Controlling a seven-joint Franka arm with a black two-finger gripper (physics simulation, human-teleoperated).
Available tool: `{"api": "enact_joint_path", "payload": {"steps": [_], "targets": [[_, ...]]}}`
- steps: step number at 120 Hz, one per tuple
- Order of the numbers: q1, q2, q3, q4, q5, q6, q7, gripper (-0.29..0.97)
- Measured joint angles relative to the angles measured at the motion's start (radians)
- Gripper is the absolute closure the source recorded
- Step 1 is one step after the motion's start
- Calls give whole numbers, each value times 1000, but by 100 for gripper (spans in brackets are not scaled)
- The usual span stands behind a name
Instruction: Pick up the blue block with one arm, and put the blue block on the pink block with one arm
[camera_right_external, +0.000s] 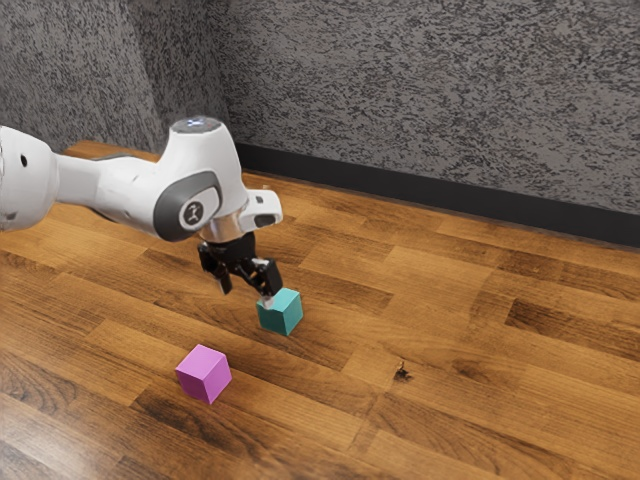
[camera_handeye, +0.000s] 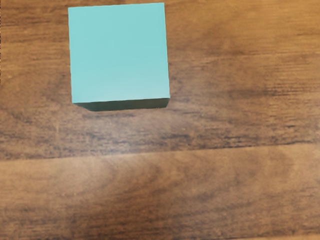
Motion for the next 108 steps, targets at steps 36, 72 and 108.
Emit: {"api": "enact_joint_path", "payload": {"steps": [36, 72, 108], "targets": [[15, 107, 3, 81, 3, 5, 2, 0], [15, 239, 4, 201, 8, -1, 3, 0], [16, 305, 7, 275, 9, -14, 4, 0]]}}
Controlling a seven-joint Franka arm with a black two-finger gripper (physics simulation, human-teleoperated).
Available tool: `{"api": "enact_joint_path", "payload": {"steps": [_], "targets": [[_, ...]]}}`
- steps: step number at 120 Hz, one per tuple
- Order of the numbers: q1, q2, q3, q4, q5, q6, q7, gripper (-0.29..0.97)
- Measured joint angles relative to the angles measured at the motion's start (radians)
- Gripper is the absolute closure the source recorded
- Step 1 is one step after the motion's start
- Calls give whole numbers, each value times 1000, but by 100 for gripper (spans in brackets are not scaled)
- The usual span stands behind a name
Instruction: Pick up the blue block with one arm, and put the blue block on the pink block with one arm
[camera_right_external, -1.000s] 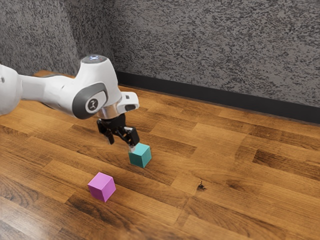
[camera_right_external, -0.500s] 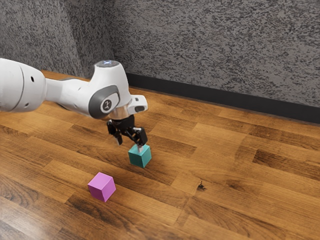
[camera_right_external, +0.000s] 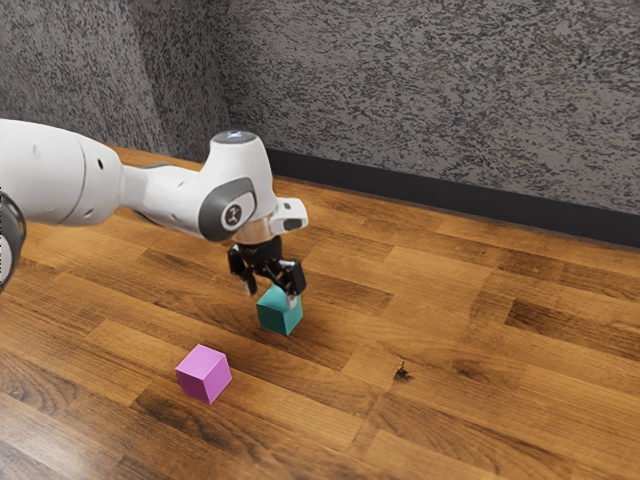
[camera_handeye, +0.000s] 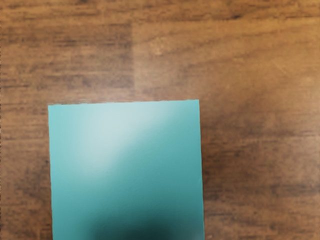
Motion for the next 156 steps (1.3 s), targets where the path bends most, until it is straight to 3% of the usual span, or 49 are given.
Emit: {"api": "enact_joint_path", "payload": {"steps": [101, 156], "targets": [[1, 120, 16, 90, 10, -34, 19, 0], [0, 116, 17, 92, 1, -28, 27, 23]]}}
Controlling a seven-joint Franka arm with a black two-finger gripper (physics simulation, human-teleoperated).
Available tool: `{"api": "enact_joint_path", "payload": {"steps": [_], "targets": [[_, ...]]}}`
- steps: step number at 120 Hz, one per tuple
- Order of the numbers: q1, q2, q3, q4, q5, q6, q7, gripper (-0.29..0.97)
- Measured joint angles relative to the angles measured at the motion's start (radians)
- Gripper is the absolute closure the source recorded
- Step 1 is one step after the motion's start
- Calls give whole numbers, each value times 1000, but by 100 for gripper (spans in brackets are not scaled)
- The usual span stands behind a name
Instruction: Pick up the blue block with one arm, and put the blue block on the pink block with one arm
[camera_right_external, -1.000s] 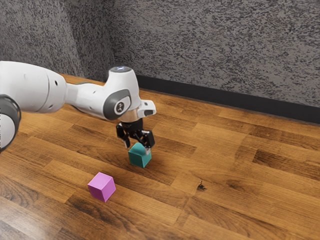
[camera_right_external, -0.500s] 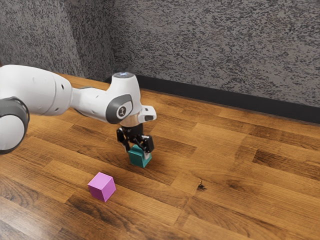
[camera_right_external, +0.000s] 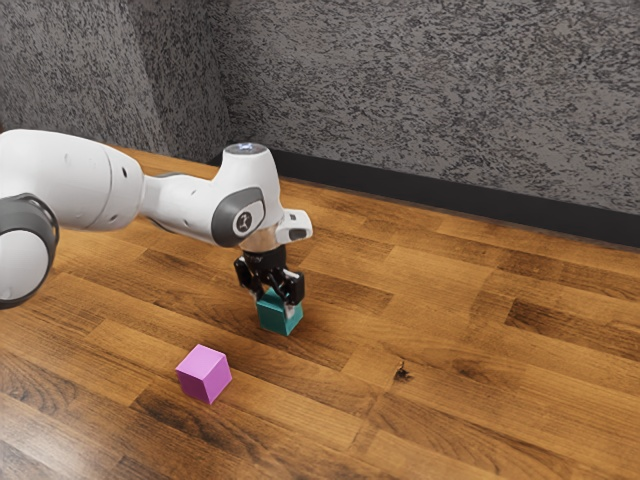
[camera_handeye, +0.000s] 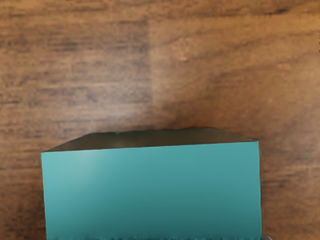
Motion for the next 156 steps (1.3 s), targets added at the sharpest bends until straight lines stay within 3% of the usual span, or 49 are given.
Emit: {"api": "enact_joint_path", "payload": {"steps": [71, 123, 156], "targets": [[0, -51, 1, -7, 7, -16, -7, 33], [-2, -440, -10, -346, 8, -40, -19, 36], [-6, -583, -3, -508, 9, -37, -25, 36]]}}
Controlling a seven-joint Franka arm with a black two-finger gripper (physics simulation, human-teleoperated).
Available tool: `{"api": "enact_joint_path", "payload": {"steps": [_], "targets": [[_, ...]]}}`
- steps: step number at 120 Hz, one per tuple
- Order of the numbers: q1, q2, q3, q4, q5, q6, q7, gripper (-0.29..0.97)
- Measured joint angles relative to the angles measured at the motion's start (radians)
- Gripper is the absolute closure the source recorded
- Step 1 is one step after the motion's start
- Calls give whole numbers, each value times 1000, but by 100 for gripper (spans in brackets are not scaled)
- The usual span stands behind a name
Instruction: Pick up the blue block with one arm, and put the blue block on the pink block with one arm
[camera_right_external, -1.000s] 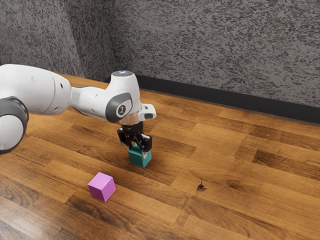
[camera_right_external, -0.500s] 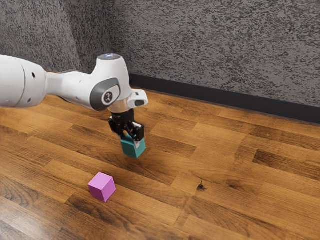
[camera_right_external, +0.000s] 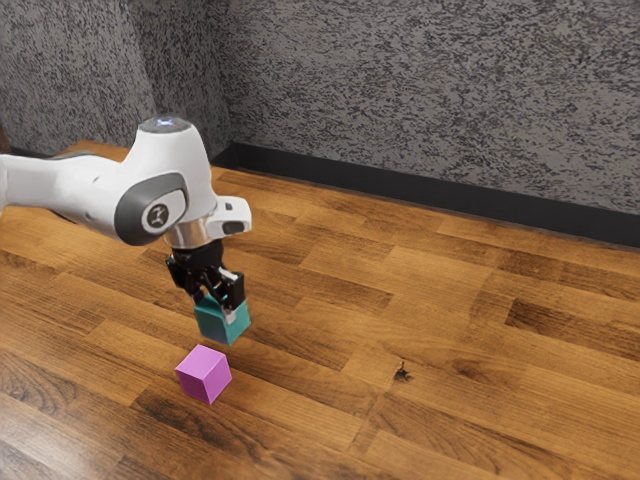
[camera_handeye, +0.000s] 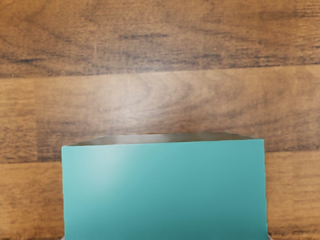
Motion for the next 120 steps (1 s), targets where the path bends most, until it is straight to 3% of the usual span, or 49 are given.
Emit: {"api": "enact_joint_path", "payload": {"steps": [120], "targets": [[4, -93, 28, -140, 11, 23, -12, 36]]}}
